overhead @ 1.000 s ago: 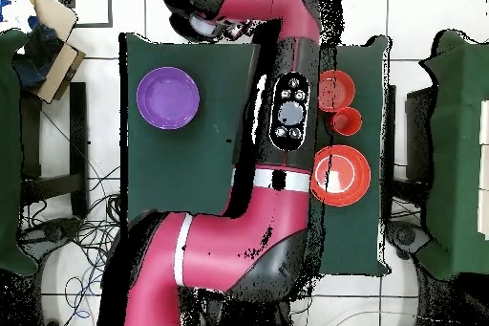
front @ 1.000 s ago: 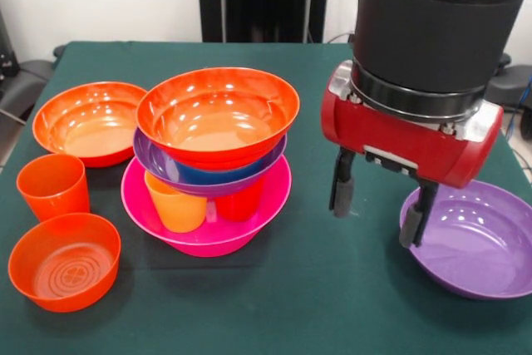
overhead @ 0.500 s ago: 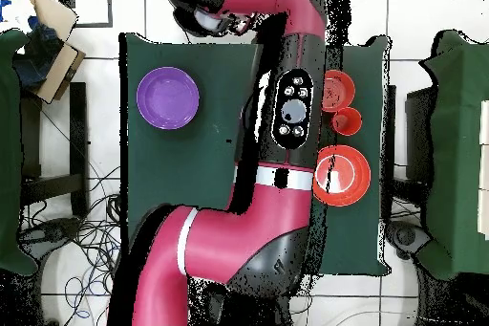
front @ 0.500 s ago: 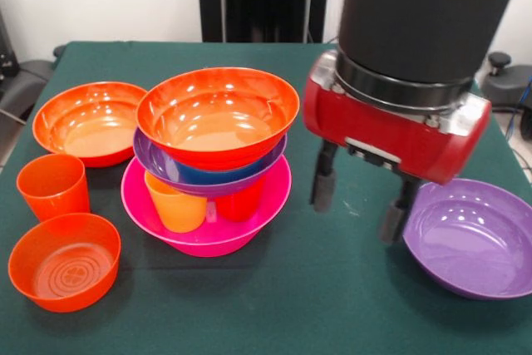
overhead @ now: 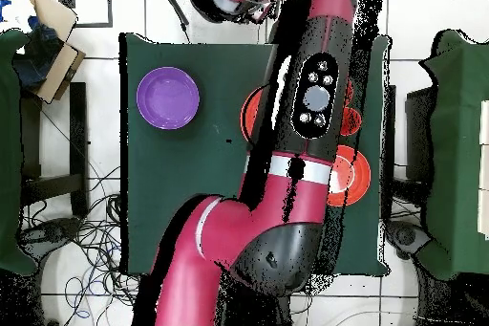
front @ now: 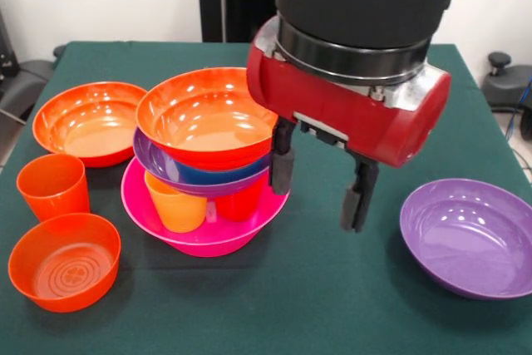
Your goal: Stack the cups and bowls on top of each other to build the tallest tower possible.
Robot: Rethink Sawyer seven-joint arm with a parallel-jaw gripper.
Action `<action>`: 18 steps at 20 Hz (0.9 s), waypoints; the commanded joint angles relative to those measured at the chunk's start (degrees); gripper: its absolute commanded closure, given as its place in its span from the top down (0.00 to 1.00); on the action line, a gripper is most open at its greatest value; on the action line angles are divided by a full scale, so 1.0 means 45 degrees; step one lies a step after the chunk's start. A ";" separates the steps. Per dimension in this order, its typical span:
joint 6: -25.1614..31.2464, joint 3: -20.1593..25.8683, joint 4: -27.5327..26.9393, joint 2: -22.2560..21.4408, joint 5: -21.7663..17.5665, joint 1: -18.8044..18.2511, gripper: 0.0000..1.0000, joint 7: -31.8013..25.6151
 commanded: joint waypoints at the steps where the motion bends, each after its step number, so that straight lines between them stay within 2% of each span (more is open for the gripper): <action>1: -0.0250 -0.4839 -0.0028 0.0886 0.3581 -0.0647 1.00 -0.4137; 6: -0.0838 -0.6609 0.0036 0.1261 0.5925 -0.1174 1.00 -0.5592; 9: -0.0874 -0.7542 0.0051 0.1356 0.7011 -0.1378 1.00 -0.6066; 18: -0.1009 -0.9813 0.0157 0.1465 0.9443 -0.1535 1.00 -0.6139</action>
